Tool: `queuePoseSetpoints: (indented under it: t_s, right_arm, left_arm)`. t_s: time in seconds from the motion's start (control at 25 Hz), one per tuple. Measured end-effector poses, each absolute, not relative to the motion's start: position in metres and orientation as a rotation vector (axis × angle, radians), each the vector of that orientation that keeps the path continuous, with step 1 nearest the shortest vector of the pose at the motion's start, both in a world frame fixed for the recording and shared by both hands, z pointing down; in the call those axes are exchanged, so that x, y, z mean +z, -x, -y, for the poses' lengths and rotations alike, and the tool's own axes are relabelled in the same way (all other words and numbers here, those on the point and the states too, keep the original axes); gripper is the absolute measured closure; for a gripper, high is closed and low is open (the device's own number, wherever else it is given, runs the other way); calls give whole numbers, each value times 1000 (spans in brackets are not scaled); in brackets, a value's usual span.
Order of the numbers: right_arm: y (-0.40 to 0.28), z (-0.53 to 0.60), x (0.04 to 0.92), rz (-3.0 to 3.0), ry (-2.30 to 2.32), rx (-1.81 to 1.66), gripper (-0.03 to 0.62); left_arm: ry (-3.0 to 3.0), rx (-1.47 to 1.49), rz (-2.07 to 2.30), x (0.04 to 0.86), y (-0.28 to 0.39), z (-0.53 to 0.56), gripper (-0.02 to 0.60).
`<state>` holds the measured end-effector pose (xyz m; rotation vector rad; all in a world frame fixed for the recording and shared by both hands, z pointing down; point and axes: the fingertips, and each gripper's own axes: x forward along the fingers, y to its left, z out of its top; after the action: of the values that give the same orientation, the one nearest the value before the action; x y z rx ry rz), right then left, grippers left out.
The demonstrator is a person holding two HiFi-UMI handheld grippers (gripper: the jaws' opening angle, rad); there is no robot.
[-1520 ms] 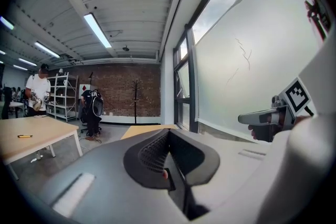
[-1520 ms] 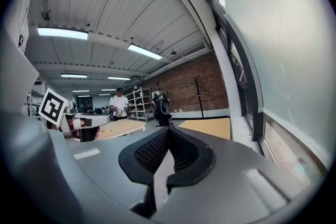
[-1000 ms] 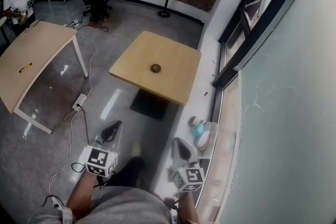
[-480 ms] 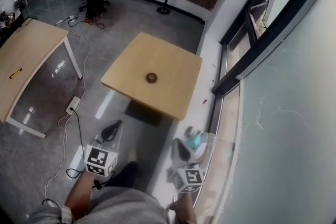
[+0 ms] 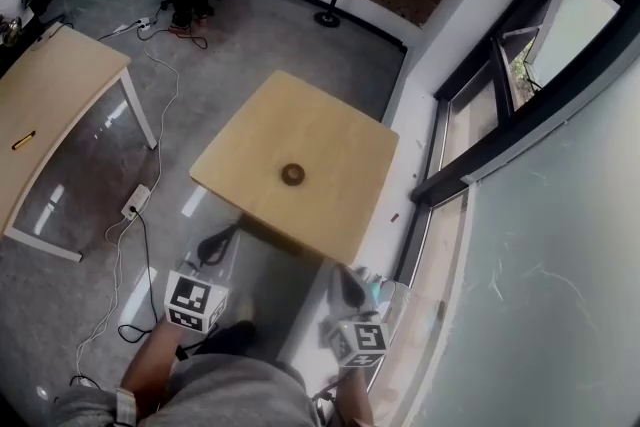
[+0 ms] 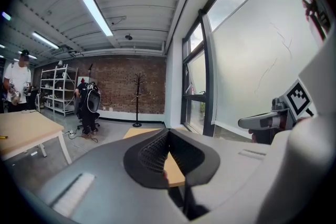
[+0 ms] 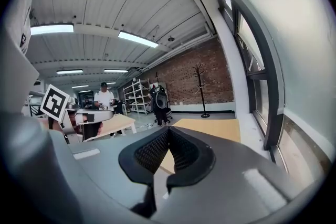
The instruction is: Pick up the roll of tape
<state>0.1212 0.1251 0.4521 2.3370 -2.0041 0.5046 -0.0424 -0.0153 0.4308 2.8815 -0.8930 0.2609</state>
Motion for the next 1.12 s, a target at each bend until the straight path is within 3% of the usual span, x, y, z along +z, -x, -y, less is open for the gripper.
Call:
queuePoseSetpoints:
  t_s: [1.12]
  right_arm:
    - [-185, 14, 482, 2208, -2039, 572, 580]
  left_arm:
    - [-2746, 298, 1140, 454, -16, 105, 581]
